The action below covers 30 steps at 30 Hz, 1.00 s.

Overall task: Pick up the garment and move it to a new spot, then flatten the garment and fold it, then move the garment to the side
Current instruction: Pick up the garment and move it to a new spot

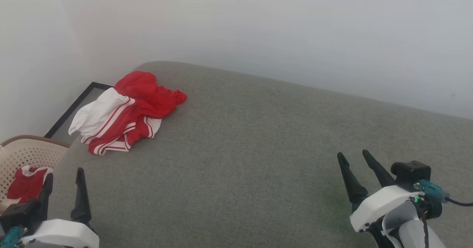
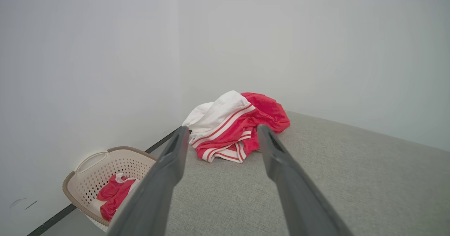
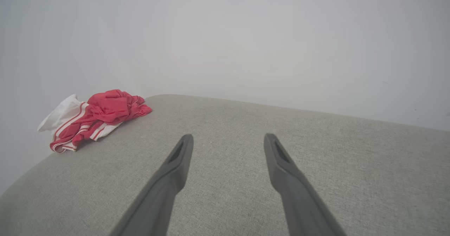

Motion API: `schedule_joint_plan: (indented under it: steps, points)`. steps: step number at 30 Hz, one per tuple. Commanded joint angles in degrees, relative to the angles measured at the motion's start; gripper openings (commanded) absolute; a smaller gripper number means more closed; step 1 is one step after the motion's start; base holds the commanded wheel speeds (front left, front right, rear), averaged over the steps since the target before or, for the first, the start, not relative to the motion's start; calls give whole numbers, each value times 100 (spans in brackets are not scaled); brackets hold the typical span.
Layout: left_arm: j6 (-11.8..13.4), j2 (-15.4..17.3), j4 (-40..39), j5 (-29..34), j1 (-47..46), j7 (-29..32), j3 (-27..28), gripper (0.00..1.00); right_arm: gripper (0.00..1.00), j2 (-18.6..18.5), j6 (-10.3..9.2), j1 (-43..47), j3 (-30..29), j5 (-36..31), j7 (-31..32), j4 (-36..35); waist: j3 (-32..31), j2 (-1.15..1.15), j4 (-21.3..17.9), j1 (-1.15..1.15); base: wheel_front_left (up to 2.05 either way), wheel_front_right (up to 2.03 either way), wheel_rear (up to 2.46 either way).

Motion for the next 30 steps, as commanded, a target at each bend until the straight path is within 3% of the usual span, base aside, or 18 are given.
schedule_joint_plan:
  steps: [1,14,24,30]
  points:
    - [40,-6,-39,-41,30,4,16,100,100,1,3,-55,19,18,-52,7,8,0,3,0,0,0,0]
    - [42,178,-18,-309,-655,371,85,100,100,-143,3,-155,-106,-19,8,-128,405,0,-158,0,0,0,0]
    - [-65,562,597,-504,-1910,487,120,100,100,-358,3,-437,-378,-231,302,-727,1515,0,-445,0,0,0,0]
    - [-120,763,1571,-563,-2964,514,31,100,100,-476,3,-617,-543,-400,512,-1248,2267,0,-587,0,0,0,0]
